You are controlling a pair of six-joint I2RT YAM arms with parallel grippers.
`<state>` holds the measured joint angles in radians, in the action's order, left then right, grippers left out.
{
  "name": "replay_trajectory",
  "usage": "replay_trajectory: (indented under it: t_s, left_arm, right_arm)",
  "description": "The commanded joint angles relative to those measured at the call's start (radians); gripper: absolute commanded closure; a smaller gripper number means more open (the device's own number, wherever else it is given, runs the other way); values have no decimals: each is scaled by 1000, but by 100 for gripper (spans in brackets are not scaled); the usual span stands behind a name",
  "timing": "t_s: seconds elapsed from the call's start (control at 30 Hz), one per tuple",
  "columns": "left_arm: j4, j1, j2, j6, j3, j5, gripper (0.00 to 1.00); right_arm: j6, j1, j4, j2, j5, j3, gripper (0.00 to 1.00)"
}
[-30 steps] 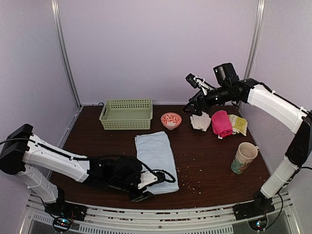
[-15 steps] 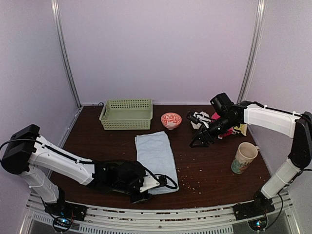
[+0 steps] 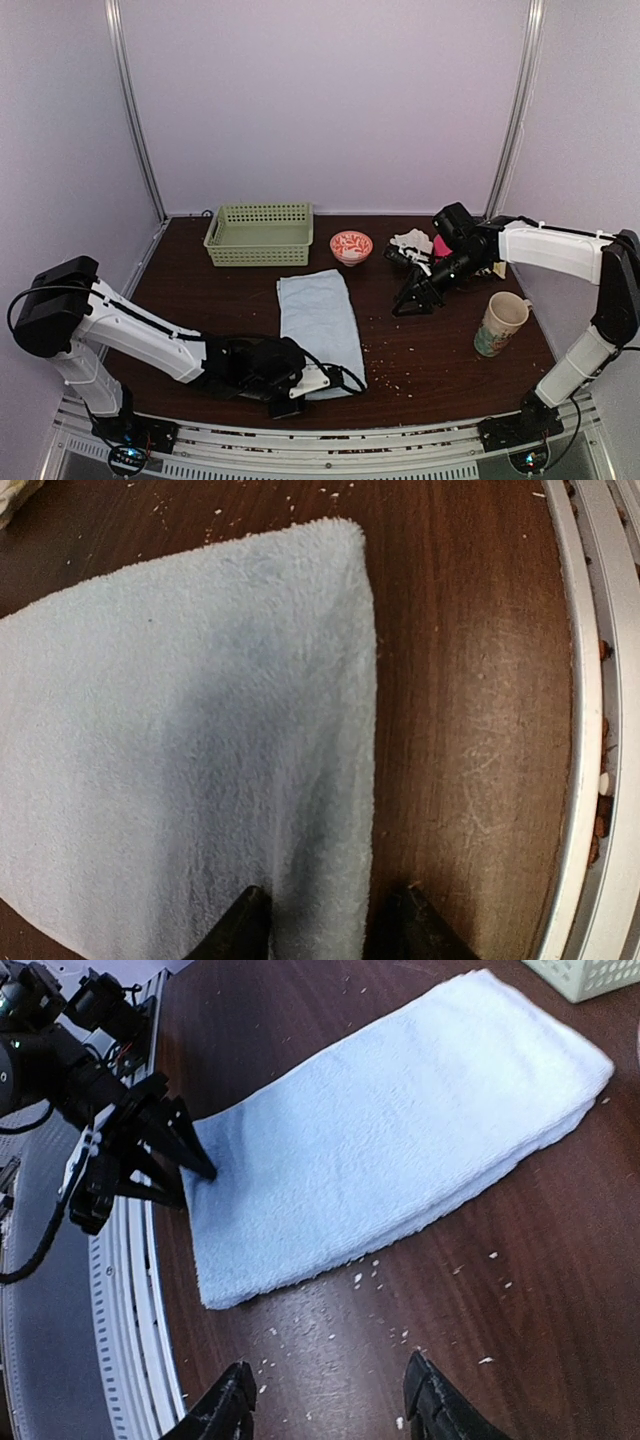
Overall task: Roll the towels
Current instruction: Pick up the towel from the center of the board.
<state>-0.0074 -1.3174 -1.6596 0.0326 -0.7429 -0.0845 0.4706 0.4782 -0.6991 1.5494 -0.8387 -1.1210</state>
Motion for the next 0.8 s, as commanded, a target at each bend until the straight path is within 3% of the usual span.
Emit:
replay_trajectory:
  t_s: [0.0, 0.13, 0.27, 0.5, 0.77]
  left_arm:
    - [64, -3, -16, -19, 15, -23, 57]
    - [63, -3, -28, -17, 0, -36, 69]
    - [66, 4, -11, -22, -8, -37, 86]
    - [30, 161, -13, -147, -51, 275, 99]
    - [17, 342, -96, -264, -98, 684, 100]
  right_arm:
    - [129, 21, -83, 8, -95, 102, 51]
    - [196, 56, -68, -9, -53, 194, 62]
    - [190, 96, -3, -62, -102, 242, 65]
    - [179, 273, 112, -119, 104, 285, 60]
    - [101, 429, 188, -89, 319, 264, 59]
